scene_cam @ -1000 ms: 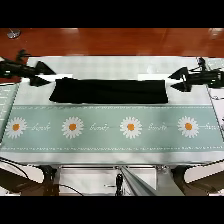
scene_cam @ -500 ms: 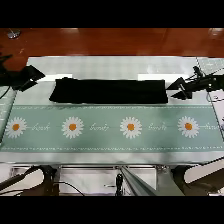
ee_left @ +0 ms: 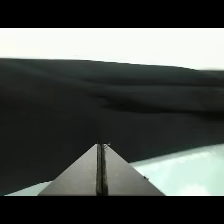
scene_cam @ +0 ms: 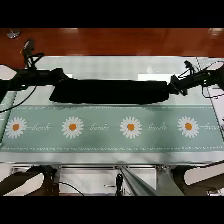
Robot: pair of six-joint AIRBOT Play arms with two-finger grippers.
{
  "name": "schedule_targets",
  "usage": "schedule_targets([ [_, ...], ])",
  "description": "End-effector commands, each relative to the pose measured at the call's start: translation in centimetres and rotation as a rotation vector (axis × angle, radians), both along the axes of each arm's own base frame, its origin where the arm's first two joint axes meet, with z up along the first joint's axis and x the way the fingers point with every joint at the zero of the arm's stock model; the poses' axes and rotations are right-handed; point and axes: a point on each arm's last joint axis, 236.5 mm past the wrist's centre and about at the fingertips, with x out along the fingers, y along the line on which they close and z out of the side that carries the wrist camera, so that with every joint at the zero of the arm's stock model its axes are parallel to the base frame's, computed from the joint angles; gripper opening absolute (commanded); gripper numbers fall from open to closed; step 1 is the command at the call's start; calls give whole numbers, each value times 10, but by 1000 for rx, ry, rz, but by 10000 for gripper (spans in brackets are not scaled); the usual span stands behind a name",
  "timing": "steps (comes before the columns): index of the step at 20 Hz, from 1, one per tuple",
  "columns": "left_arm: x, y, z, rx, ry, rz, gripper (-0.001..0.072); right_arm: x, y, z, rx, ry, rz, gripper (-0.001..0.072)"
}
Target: Fold the shirts.
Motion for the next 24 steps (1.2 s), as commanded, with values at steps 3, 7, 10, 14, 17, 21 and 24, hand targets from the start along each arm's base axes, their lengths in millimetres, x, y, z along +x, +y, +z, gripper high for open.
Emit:
schedule_targets([
  [3, -7, -101, 6, -27, -23, -181, 19, -46, -5, 98, -139, -207, 47, 35],
  [7, -18, -183, -15, -26, 80, -333, 18, -95, 30, 170, -96, -396, 15, 34],
  [10, -41, -240, -51, -32, 222, -412, 19, -134, 41, 207, -111, -478, -11, 34],
  [14, -95, -312, -84, -67, 336, -539, 19, -165, 54, 242, -103, -568, -31, 35],
  [17, -141, -349, -100, -90, 403, -616, 20, -178, 65, 246, -70, -558, 3, 34],
  [21, -196, -367, -96, -99, 442, -784, 20, -171, 65, 246, -63, -570, 2, 34],
  [24, -186, -346, -69, -107, 444, -866, 20, -161, 76, 248, 13, -570, 32, 35],
])
